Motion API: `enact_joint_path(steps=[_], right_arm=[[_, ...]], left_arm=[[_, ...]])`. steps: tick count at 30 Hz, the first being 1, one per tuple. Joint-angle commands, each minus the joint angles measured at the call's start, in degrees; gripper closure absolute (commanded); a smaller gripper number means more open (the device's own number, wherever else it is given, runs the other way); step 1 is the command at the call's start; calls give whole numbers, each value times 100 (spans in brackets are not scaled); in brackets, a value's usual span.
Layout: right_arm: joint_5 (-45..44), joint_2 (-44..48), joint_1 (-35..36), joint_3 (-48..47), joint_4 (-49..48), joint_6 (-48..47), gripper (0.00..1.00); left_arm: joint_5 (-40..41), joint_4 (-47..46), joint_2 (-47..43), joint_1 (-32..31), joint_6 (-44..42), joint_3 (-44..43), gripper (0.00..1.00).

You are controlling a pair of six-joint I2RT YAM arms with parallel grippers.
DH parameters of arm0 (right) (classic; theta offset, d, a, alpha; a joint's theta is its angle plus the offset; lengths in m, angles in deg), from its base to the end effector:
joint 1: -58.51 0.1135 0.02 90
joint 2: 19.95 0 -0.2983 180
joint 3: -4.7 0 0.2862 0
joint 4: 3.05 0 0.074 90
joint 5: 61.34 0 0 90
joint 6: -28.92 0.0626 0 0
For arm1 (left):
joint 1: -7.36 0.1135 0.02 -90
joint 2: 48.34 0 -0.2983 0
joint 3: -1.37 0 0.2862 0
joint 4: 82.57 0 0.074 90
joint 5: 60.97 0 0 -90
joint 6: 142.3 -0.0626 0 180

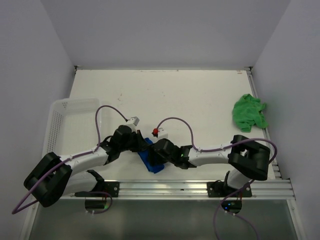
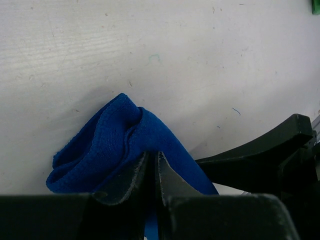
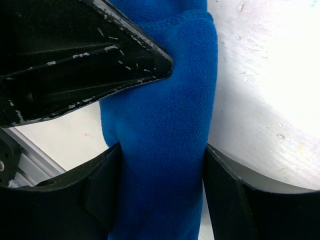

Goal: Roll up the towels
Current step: Roll the towel

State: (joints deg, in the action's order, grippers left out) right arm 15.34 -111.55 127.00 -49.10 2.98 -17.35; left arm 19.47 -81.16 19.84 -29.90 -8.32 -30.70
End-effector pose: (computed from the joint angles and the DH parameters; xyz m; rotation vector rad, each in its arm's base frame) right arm 0.1424 0.3220 0.1428 -0.4010 2.3881 0.6982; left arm 0.1911 -0.1584 0.1391 -0.0417 2.3913 -0.9185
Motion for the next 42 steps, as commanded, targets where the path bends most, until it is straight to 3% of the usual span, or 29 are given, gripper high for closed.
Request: enact_joint_path(steps=[1,10,15,24,35,42], right_arm=[[31,-166,33,188,-9,-83,37],[-749,-104,507,-49,526,-242,55],[-1750,-315,929,-751,1572,-338,60],[-2324,-878,1158,-1464,2452,-66,60],[-3413,-1598,1597,-2510,3980,408,60],[-3379,-1766,1720,-2651,4017,461,54]], left_arm=[[200,551,72,8,-48,142,86],[534,1061,-253,104,-197,-630,85],[438,1386,-437,104,-145,-921,84],[253,1527,-824,104,-39,-974,81],[51,1167,-789,104,92,-245,80],[165,1167,-684,104,5,-8,80]])
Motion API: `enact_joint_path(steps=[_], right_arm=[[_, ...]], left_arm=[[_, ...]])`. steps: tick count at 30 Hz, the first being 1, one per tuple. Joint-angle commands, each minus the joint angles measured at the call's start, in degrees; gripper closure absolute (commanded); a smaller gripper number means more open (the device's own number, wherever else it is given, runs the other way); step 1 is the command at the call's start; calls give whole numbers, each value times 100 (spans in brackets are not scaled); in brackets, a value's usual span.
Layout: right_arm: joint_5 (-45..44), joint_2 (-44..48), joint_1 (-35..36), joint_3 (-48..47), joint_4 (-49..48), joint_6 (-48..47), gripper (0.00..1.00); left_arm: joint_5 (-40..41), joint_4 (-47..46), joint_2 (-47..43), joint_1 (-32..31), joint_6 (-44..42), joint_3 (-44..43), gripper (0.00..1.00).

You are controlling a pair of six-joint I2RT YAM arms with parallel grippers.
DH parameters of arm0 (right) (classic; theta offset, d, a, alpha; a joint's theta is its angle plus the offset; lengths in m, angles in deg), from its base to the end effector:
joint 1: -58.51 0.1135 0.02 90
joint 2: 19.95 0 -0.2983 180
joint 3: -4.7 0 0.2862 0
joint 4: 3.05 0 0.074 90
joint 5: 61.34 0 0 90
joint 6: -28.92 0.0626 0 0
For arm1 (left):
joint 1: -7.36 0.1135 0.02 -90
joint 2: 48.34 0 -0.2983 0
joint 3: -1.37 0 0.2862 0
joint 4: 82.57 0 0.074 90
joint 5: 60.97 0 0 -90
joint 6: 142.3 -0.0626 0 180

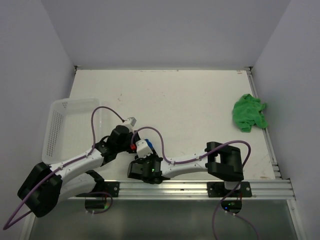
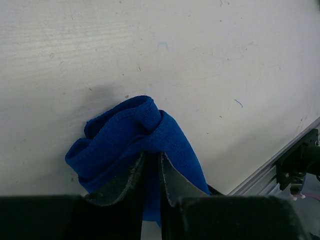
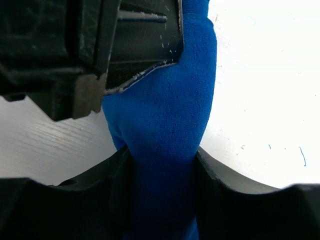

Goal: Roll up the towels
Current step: Roll the towel, then place the rolled towel into the container

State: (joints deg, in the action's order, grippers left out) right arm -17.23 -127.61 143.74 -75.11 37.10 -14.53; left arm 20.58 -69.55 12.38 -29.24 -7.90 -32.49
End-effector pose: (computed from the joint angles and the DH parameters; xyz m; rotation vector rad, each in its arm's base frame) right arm 0.0787 0.4024 0.1550 -0.5742 2.1986 0.0102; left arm 0.1822 -0.1467 0.1572 -0.0814 2.4250 -0.8726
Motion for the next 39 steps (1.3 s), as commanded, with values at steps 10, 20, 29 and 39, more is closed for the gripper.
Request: enact_joint_path(steps=[10,20,29,39], right_arm=[[396,359,38,275,-107,-128,31],[660,913,29,705,-221,12,28],[1117,1036,11,1075,-660,-23,28],[1223,1071,29,1233,-845,-31,42]], left_arm=[[256,181,-131,39,-46,444,81],[361,287,-114,30,-98,400,81],[405,357,-88,30,-107,339,80],[493,507,-167,30,-107,208,80]])
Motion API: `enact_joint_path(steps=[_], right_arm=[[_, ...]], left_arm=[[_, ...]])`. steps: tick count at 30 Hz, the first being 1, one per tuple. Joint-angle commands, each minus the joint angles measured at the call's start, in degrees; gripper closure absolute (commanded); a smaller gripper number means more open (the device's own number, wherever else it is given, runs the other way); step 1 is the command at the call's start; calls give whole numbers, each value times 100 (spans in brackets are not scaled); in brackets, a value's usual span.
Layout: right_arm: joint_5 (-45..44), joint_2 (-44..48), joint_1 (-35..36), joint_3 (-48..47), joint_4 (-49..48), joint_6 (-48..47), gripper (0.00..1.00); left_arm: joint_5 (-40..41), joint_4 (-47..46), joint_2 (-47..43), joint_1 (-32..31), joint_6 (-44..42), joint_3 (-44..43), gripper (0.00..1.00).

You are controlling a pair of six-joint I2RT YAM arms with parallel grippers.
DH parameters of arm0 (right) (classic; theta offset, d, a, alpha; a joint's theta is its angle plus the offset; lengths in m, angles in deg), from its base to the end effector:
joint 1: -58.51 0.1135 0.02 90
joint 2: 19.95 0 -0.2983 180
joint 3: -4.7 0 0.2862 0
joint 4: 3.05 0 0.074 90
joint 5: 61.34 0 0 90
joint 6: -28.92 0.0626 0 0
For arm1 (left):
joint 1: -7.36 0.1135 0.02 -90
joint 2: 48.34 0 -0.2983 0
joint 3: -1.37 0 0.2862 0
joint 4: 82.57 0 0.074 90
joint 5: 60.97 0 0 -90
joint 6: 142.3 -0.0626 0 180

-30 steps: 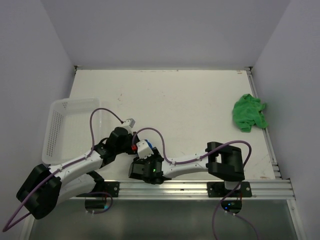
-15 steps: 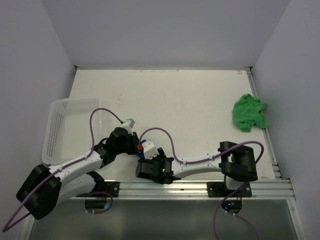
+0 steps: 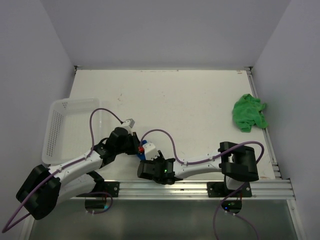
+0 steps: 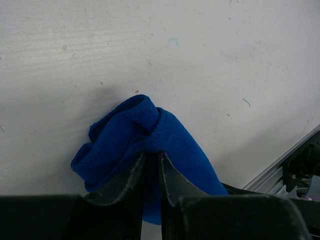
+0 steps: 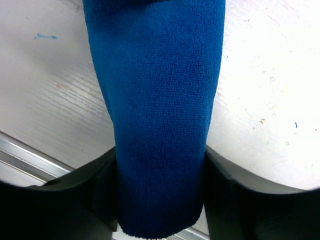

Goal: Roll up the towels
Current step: Place the rolled towel into the container

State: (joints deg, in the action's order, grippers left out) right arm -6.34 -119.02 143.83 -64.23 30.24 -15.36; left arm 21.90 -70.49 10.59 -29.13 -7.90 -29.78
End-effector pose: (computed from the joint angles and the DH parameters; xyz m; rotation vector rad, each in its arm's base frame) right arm 0.0660 0.3664 0.1523 -0.6438 2.3148 0.2018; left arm 0.1753 -0.1393 0.1484 -0.0965 2.4166 -0.8482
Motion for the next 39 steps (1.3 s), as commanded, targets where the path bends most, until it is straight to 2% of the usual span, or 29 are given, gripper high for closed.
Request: enact_joint_path(steps=[1,4,5,7,8,14,16,17,20,25,32,39], right_arm=[[91,212,20,179,-185,60,46],[-111,186,29,180,-229,69,57],[-182,186,37,162,-186,78,58],[-384,151,37,110,-168,87,60],[-463,133,37,75,-133,96,61],[-990,-138,99,-215,236,420,64],[-1166,-218,134,-321,333,543,65],[-1306,-279,152,-356,359,553,65],[-1500,-437,178,-532,456,614,65],[-1659,-859,231,-927,526,597,65],[-1948,-1255,310,-1411,755,535,65],[-2247,-1563,354,-1780,931,526,65]], left_arm=[[388,671,13,28,-107,-90,80],[467,881,4,19,-90,-283,76],[528,952,4,28,-72,-423,67],[608,1224,-31,19,-28,-582,57],[669,1312,-40,19,-2,-652,47],[836,2173,-66,19,235,-1390,24],[784,2489,-101,28,367,-1645,20],[775,2586,-128,19,507,-1776,11],[757,2850,-286,19,762,-1839,0],[793,2921,-374,19,973,-1760,0],[477,2790,65,-33,1211,-1585,0],[467,2649,311,-411,1431,-1602,0]])
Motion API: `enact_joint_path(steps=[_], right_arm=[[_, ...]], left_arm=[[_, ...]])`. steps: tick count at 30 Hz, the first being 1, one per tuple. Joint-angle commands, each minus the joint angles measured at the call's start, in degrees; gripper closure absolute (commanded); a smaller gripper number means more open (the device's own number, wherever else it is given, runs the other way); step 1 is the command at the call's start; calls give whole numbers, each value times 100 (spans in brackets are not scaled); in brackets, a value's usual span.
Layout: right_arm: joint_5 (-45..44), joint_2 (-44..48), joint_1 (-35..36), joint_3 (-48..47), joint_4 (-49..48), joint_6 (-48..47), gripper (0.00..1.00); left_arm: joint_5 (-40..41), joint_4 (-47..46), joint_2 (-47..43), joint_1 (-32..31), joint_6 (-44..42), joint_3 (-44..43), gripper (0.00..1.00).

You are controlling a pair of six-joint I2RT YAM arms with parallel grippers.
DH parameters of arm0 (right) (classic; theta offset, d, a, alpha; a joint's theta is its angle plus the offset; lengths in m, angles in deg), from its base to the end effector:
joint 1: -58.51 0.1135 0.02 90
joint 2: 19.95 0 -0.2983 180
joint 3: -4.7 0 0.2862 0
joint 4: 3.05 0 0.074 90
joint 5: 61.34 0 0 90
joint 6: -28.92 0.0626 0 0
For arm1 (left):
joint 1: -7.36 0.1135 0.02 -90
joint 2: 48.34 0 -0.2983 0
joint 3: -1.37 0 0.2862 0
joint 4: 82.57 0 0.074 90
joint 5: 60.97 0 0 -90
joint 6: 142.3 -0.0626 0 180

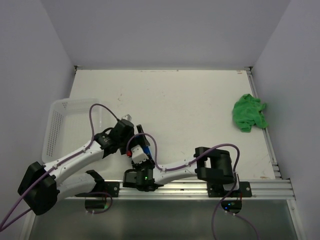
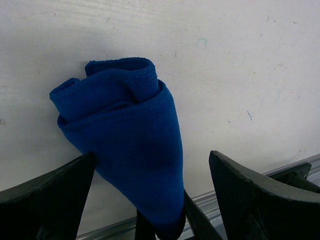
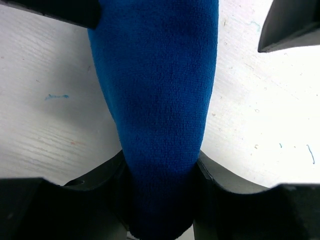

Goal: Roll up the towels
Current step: Place the rolled towel into the container

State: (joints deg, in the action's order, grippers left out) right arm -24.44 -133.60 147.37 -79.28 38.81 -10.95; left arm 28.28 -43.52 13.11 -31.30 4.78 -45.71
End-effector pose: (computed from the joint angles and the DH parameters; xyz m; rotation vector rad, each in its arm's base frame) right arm 0.0585 0.4226 0.1392 -0.5532 2.1056 -0.0493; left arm 0.1838 -0.1481 0.1948 -0.4178 2.6125 -0.6601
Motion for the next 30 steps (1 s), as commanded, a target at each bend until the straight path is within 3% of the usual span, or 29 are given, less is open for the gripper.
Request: enact_joint_path(steps=[1,18,30], right_arm=[[-455,-140,0,-344,91,76,66],[-754,-615,-9,-722,452,278,66],[-790,-518,9,-538,48,32,65]], left_arm=[[-162,-31,95,-204,163,-9,0],[40,646,-327,-283,225,290,0],[-153,-197,235,-353,304,545,1]])
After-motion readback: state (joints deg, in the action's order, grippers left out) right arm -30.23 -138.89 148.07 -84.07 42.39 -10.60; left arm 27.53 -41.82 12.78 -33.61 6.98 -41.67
